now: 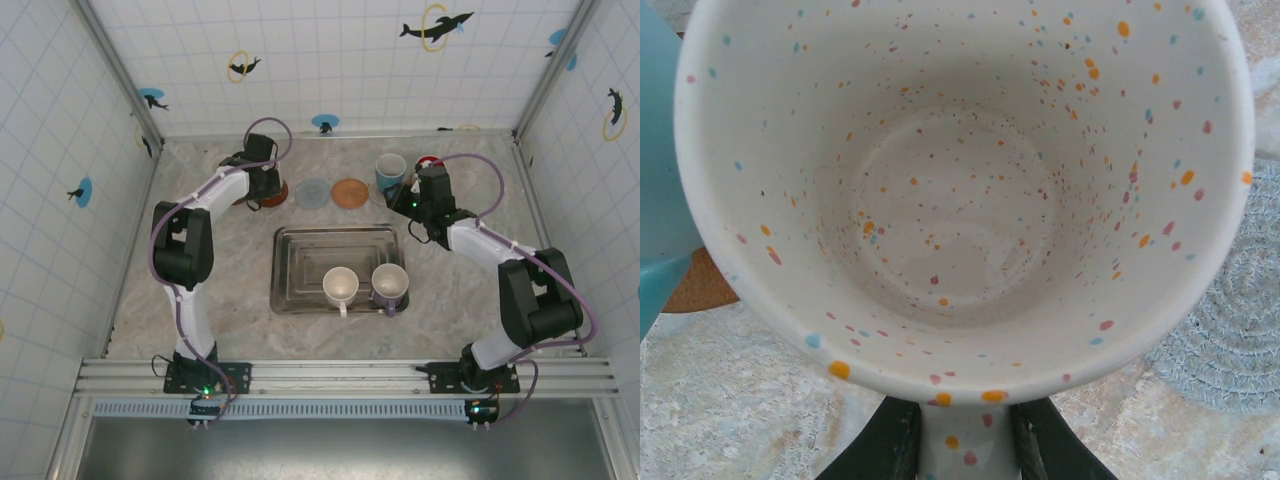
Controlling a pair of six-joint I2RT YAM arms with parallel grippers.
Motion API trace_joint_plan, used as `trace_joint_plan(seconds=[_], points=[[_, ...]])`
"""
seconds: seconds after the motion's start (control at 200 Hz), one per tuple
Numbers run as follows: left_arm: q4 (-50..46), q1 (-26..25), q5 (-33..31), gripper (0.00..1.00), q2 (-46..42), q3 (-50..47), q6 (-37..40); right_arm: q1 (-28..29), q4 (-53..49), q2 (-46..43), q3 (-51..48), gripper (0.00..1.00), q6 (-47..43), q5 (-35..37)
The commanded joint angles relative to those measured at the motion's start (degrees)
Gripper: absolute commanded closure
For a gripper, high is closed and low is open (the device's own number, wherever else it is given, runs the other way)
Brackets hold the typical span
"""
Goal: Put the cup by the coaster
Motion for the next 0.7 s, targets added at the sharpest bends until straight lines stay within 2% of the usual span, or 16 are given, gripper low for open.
trace_joint_plan(seconds=[0.0, 0.225, 0.345, 0.696], points=[[1.9, 0.3, 0.7, 1.00, -0.9, -0.2, -0.3, -0.2, 2.0, 0.3, 2.1, 0.55, 0.3, -0.2], [1.0, 0.4, 0.7, 1.00, -1.1, -0.4, -0.4, -0.2, 2.0, 0.1, 2.1, 0.55, 0.2, -0.3], [0.9, 0.3, 0.7, 0.91, -1.3, -0.8, -0.6, -0.2, 2.1, 0.0, 2.0, 0.55, 0.3, -0.3], [0.4, 0.4, 1.0, 0.75, -2.3, -1.9, -0.7, -0.2, 2.2, -0.2, 1.9, 0.56, 0.4, -0.4]])
